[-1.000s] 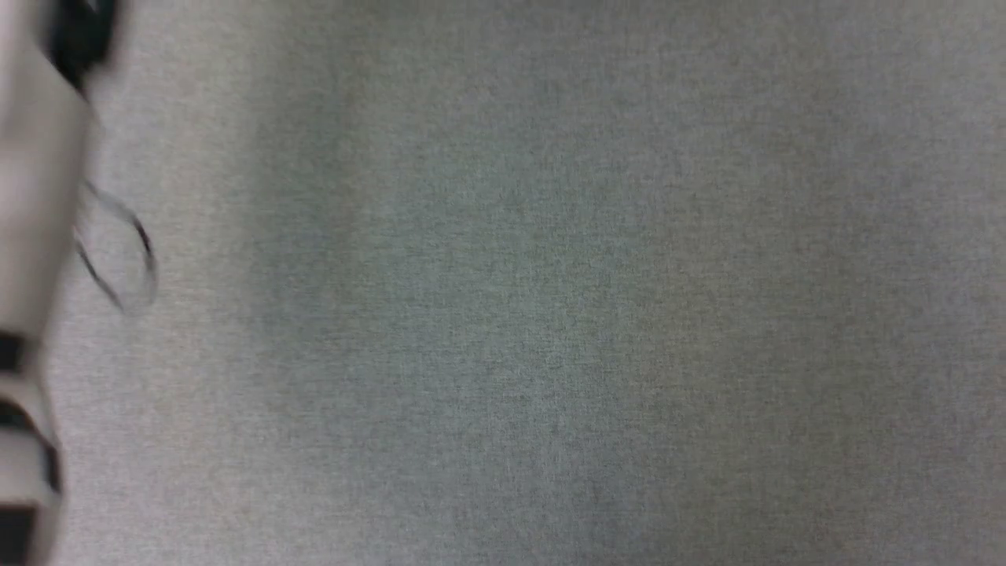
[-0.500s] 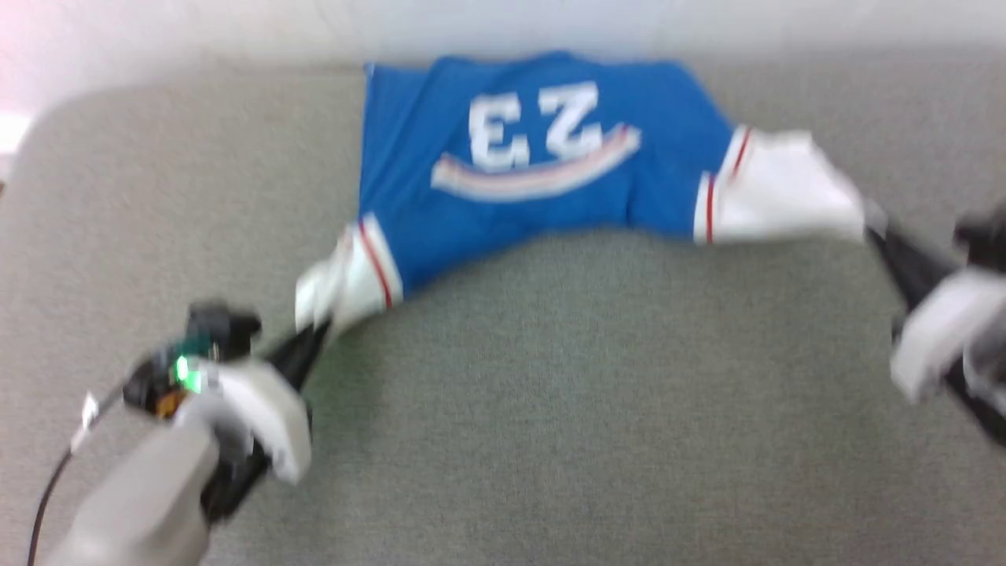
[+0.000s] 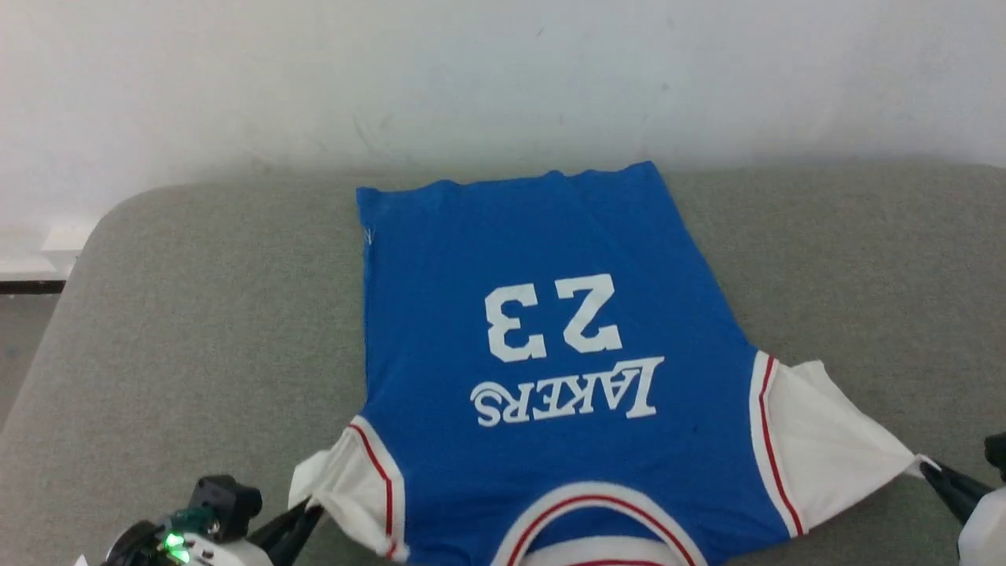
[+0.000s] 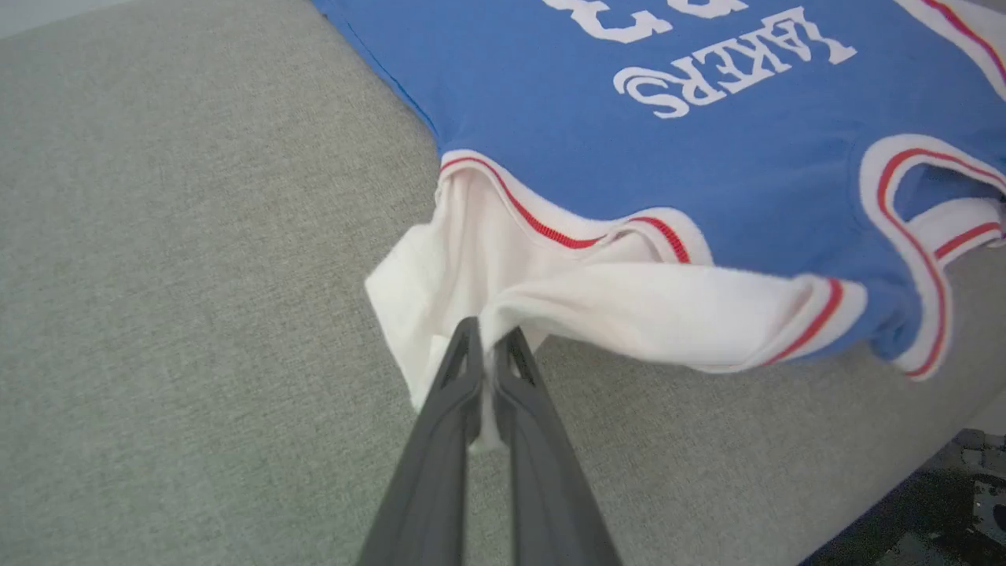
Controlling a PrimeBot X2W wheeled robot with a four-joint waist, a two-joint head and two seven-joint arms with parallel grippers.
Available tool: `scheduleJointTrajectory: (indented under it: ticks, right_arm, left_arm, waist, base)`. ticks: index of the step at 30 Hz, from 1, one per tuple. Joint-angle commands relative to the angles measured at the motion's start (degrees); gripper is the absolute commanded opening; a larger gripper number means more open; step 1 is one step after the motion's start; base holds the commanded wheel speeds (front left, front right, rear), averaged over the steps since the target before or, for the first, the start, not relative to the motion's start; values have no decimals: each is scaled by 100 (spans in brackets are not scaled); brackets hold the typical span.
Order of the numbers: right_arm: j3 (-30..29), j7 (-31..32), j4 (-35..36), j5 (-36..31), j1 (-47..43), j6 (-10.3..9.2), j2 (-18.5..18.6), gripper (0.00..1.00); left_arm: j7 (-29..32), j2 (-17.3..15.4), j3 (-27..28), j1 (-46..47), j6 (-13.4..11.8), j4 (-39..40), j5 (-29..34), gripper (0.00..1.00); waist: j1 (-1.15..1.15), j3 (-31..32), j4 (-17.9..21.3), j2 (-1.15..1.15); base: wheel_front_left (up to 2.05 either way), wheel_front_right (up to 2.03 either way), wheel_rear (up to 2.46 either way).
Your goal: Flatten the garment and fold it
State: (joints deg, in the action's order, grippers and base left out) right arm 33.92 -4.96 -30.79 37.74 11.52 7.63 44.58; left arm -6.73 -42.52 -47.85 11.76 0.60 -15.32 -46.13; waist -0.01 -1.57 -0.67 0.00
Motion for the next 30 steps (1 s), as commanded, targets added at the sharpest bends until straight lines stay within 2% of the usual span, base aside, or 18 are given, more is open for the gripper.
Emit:
scheduleJointTrajectory:
  ticks: [1,4,9,13,15,16,17,24,27,30]
  right_arm:
    - [-73,54,9,116,-171,-14,-22,0]
    - [-123,356,210,384,-545,-14,17,0]
    - [-306,1194,547,786,-1235,-14,233,0]
    - [-635,1634,734,856,-1644,-14,300,0]
    - [-802,1877,804,888,-1801,-14,269,0]
    - [-895,1953,860,865,-1838,-14,248,34]
    - [-995,2028,922,832,-1851,-14,225,100]
    - [-1759,2486,1665,607,-1320,-14,-63,100]
    - [-2115,2877,1973,320,-620,-14,-309,100]
    - [-2202,3264,2072,105,38,-14,-455,100]
  left_arm:
    - [8,-89,-42,-198,-83,95,-14,0]
    - [20,-178,-175,-574,-191,384,-15,0]
    - [54,-328,-495,-1078,-355,705,193,0]
    - [-206,-282,-409,-1190,-604,735,232,0]
    - [-256,-248,-391,-1177,-627,736,231,0]
    - [-264,-236,-397,-1157,-617,748,243,0]
    - [-274,-222,-394,-1130,-616,767,254,0]
    - [-212,-96,-413,-822,-601,1183,389,0]
    - [-142,30,-406,-516,-677,1544,567,0]
    - [-117,149,-401,-308,-744,1787,698,0]
  waist:
    - [1,230,-26,0]
    - [1,418,-41,0]
    - [1,648,-99,0]
    - [1,733,-174,0]
    - [1,745,-221,0]
    - [1,736,-245,0]
    - [1,705,-272,0]
    - [1,227,-573,0]
    - [1,-279,-860,0]
    - [1,-696,-1108,0]
  base:
    - [0,0,0]
    - [0,0,0]
    - [0,0,0]
    - [0,0,0]
    - [0,0,0]
    - [0,0,0]
    - [0,0,0]
    - [0,0,0]
    - [0,0,0]
    - [0,0,0]
